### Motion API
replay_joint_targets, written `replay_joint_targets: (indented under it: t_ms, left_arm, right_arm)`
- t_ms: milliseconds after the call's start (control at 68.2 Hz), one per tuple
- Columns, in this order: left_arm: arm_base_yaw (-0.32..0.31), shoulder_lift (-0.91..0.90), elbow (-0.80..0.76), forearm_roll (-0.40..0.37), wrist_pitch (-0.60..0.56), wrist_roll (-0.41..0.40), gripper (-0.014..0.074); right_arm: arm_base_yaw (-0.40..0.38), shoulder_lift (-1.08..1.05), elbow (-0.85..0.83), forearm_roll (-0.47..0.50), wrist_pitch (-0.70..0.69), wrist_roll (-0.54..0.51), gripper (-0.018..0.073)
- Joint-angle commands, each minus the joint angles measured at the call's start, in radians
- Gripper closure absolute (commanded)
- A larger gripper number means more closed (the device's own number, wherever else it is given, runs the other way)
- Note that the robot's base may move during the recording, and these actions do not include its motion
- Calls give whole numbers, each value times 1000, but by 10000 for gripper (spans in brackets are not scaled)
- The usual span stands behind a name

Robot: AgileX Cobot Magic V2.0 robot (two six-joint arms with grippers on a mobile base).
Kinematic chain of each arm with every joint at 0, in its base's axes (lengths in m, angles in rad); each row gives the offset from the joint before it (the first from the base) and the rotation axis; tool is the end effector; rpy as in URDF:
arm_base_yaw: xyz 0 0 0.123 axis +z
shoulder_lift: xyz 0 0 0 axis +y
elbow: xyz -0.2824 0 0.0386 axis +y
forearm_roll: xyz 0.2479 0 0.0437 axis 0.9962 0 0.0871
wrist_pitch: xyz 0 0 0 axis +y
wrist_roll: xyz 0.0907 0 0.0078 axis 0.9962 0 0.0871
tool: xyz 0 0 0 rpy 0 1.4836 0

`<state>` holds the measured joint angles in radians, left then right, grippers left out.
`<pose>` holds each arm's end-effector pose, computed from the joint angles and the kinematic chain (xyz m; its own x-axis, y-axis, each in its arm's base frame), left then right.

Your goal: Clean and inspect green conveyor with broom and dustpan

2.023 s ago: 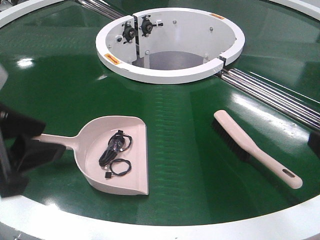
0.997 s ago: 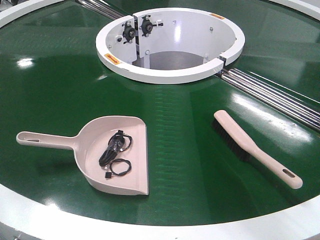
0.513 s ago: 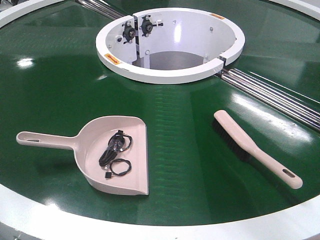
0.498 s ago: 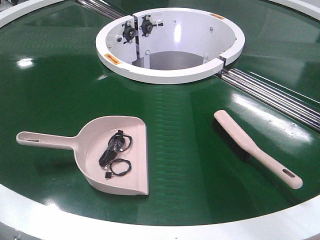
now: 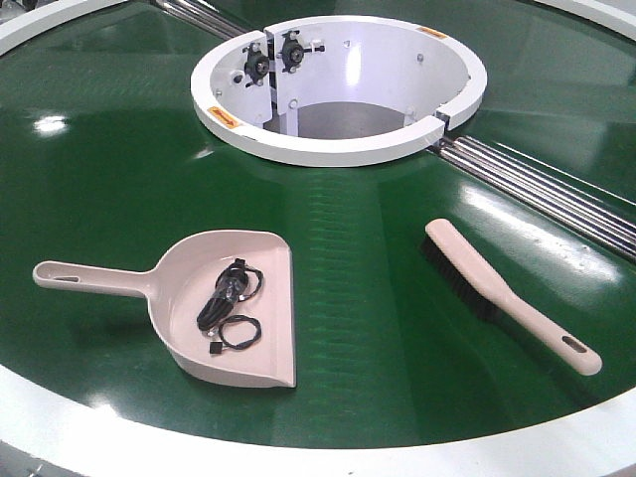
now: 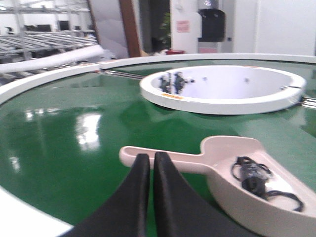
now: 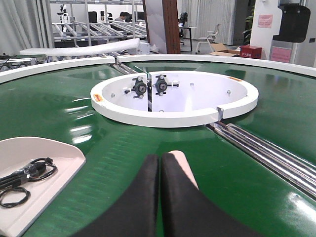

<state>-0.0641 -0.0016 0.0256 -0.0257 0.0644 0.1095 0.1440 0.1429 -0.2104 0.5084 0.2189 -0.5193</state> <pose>0.0573 -0.0038 0.1987 0.0043 0.0836 -0.9965 0.0656 0.9943 0.0838 0.0588 0.0183 0.2583 -0.0316 -0.0258 -0.9992 -0.2480 0.9686 -0.0172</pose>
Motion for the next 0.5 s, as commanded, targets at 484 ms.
replay_joint_targets:
  t_ms: [484]
  left_arm:
    - [80,-26,12,2,-47,-28,603]
  right_arm:
    - [-1,16,-26,8,-58,-2,568]
